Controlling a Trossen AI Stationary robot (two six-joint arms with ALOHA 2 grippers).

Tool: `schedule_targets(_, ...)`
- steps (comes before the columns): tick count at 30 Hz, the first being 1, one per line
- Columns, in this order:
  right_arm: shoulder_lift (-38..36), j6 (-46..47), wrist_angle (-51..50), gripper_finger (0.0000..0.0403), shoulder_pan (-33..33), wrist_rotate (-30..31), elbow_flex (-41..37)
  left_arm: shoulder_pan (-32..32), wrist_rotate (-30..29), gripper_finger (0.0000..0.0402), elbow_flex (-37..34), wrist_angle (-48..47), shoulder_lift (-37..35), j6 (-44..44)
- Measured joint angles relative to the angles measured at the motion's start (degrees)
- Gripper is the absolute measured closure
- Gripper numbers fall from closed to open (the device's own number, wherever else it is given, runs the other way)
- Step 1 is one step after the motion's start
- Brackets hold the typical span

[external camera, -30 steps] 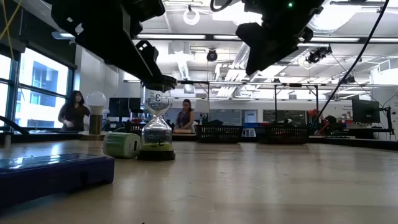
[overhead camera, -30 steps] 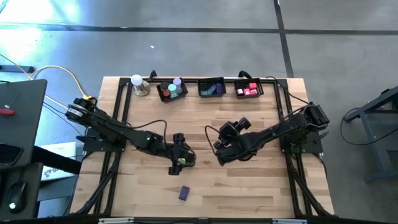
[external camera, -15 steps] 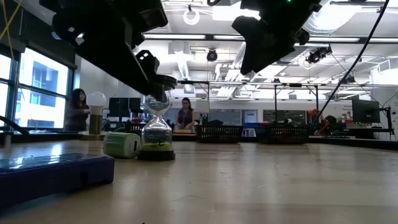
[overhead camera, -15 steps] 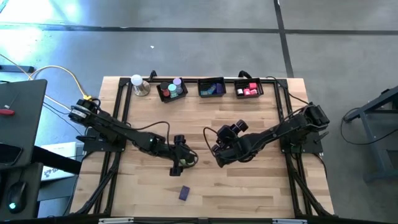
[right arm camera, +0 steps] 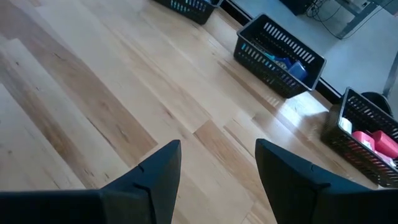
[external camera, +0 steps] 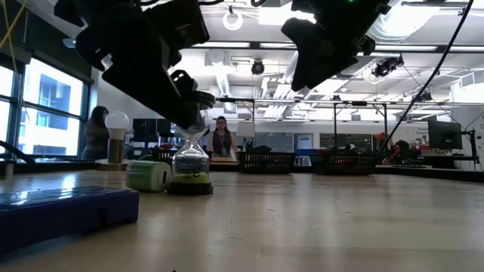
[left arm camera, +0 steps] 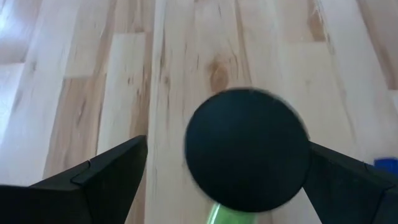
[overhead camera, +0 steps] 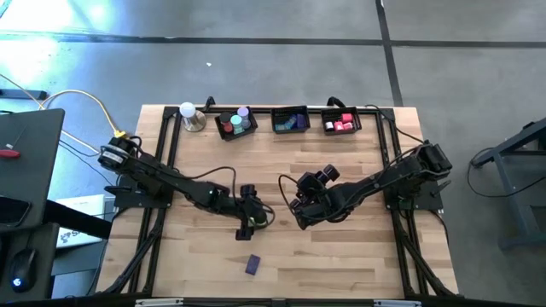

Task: Pick & Place Office items
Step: Put the green hourglass into the left black bin

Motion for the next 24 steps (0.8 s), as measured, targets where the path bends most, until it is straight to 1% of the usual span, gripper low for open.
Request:
schedule_targets(7,0.0,-0.2,0.8,0.0207,0.0,-1.0,0.0,0.0,0.0,0.0021,0.0,1.5,0.4,-0.1)
schedule_targets(11,0.0,-0.2,1.1,0.0207,0.0,-1.0,0.0,0.0,0.0,0.0042,0.0,1.9,0.4,-0.3)
schedule_targets(16,0.0,-1.0,1.6,0.0207,0.0,-1.0,0.0,0.0,-0.1,0.0092,0.0,1.9,0.4,-1.3)
schedule_targets(24,0.0,-1.0,1.7,0.0207,0.0,-1.2,0.0,0.0,-0.2,0.0197,0.0,1.8,0.4,-1.6)
